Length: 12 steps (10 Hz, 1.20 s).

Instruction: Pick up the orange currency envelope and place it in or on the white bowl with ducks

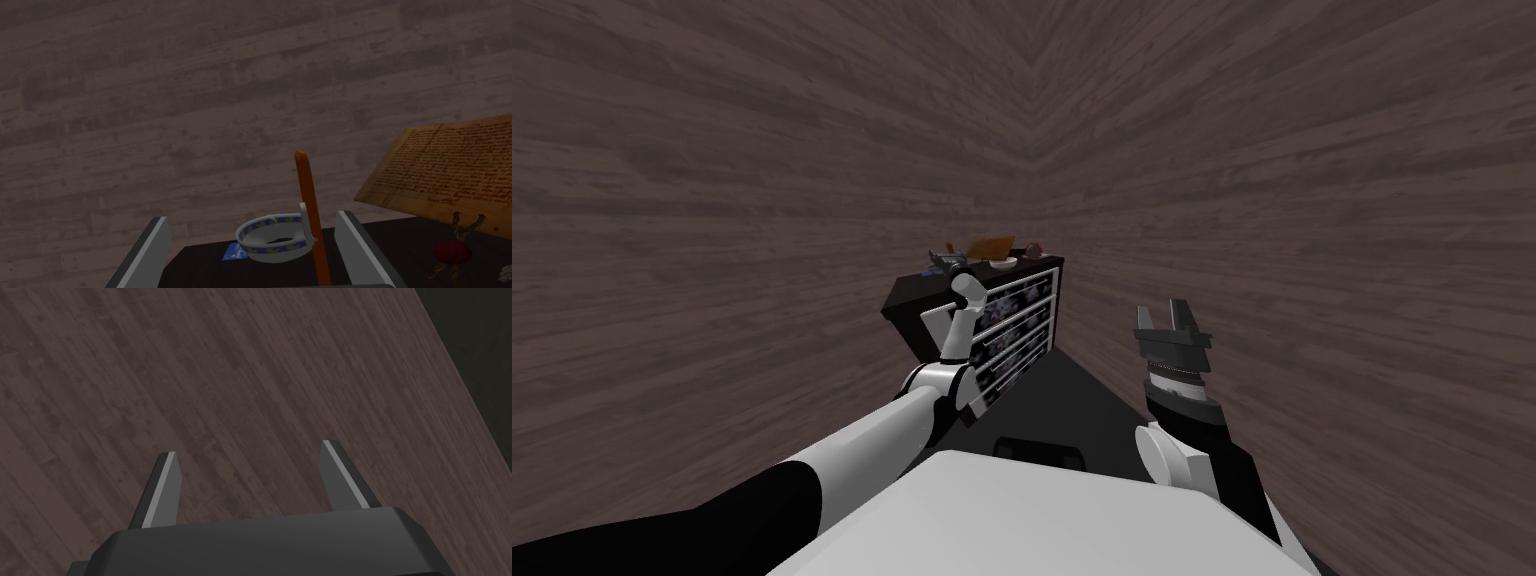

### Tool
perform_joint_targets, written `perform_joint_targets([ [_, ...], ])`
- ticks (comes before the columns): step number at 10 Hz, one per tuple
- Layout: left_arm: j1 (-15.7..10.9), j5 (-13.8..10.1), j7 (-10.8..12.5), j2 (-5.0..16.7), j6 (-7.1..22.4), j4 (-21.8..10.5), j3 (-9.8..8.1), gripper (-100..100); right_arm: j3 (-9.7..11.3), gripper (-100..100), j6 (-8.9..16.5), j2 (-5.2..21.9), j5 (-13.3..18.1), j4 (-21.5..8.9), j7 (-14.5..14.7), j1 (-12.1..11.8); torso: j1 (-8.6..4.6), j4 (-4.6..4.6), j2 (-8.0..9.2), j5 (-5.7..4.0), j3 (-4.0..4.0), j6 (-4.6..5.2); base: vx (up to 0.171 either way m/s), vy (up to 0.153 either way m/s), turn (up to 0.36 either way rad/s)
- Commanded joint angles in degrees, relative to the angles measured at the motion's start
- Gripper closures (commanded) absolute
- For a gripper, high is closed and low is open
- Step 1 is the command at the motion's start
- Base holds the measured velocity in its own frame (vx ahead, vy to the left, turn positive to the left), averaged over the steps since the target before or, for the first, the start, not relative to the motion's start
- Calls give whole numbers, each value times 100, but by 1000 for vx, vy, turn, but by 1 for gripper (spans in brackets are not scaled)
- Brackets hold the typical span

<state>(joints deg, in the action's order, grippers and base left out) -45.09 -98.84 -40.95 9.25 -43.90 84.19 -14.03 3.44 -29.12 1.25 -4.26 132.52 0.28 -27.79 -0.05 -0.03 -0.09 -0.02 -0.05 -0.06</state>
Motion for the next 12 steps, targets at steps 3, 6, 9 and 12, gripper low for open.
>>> perform_joint_targets([
  [3, -261, -573, -197, 33, -26, -337, -297, -100, 0, 0, 0, 0, 0, 0, 0, 0, 4, 0, 1, 1, 0, 0, 25, -21, 10],
  [6, -547, -1077, -431, 46, -64, -700, -661, -100, 0, 0, 0, 0, 0, 0, 0, 0, 4, -1, 1, 1, 0, 0, 28, -21, 14],
  [9, -669, -1352, -534, 51, -80, -863, -830, -100, 0, 0, 0, 0, 0, 0, 0, 0, 7, 0, 1, 2, 0, 0, 26, -15, 11],
  [12, -872, -1758, -709, 58, -105, -1144, -1131, -100, 0, 0, 0, 0, 0, 0, 0, 0, 6, -1, -3, 2, -2, 0, 33, -15, 15],
])
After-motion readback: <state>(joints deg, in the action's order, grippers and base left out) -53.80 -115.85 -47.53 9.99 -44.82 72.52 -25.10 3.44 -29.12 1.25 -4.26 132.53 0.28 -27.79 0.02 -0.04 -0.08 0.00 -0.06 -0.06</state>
